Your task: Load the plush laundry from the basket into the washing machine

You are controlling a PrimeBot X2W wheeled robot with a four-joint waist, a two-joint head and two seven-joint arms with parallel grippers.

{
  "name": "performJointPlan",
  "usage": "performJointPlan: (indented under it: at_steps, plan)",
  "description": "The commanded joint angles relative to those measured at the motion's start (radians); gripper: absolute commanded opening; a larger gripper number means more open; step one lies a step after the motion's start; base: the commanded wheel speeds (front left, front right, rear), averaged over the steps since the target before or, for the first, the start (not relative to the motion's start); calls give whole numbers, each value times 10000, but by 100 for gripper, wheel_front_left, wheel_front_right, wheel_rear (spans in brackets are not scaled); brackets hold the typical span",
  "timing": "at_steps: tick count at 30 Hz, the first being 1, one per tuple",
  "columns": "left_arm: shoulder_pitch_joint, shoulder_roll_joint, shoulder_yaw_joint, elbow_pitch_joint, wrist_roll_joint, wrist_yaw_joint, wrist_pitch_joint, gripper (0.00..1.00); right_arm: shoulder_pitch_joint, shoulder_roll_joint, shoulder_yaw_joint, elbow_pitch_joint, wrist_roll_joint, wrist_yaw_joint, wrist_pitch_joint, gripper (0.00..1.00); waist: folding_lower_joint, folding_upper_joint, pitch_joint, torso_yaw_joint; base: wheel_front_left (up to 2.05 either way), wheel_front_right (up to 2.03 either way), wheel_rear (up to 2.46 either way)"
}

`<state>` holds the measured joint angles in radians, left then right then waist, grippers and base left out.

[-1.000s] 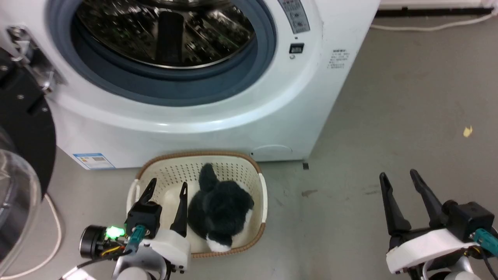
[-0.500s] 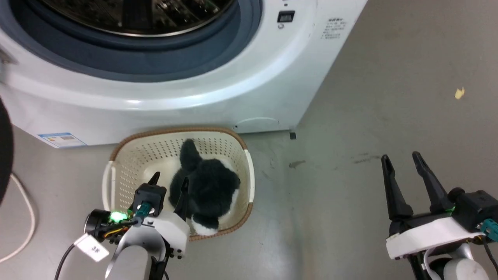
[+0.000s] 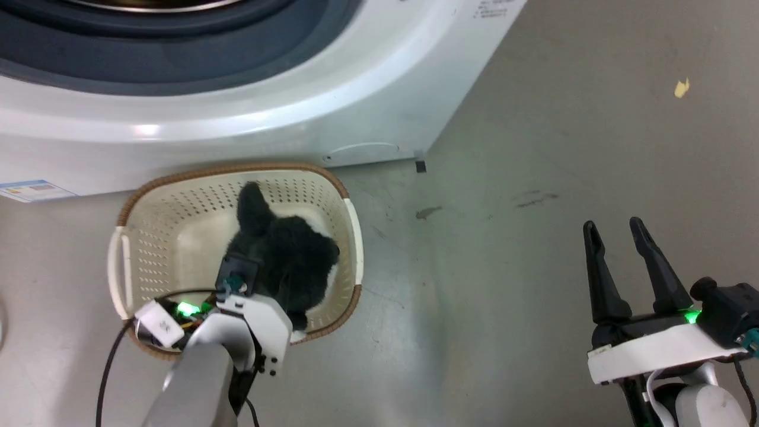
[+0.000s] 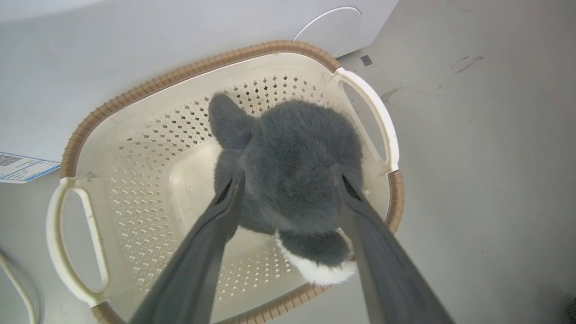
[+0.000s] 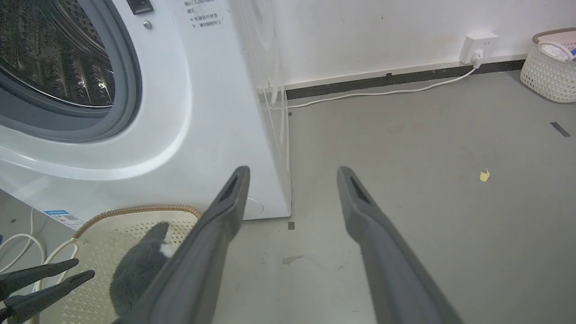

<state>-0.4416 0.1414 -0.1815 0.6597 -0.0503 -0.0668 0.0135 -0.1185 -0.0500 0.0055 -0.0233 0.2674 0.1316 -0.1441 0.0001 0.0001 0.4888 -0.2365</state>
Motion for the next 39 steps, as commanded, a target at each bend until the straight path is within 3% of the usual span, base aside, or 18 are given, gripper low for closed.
performJointPlan:
  at_steps: [1,15,28,29,30,39]
  plan:
    - [-340,92,-53,287,-98,-80,61,100,-237,-2,20,-34,155,-6,-105,100,-1,-1,201,-145,0,0,0]
    - [-2095,489,-151,2170,-773,-167,1253,100,-540,-2,420,-19,924,-7,-398,100,-1,-1,1406,-840,0,0,0]
    - [-3166,901,-673,3434,-820,72,1268,100,-674,-2,609,-72,1583,-7,-648,100,-1,-1,2512,-1336,0,0,0]
    - [-3235,929,-707,3539,-832,120,1229,83,-692,-2,619,-65,1640,-8,-669,100,-1,-1,2584,-1380,0,0,0]
    - [-3297,958,-747,3634,-843,140,1146,0,-715,-2,633,-51,1695,-8,-690,100,-1,-1,2650,-1425,0,0,0]
    - [-3480,1046,-839,4522,-1280,173,85,0,-941,-2,611,-16,1934,-8,-878,100,-1,-1,2589,-1658,0,0,0]
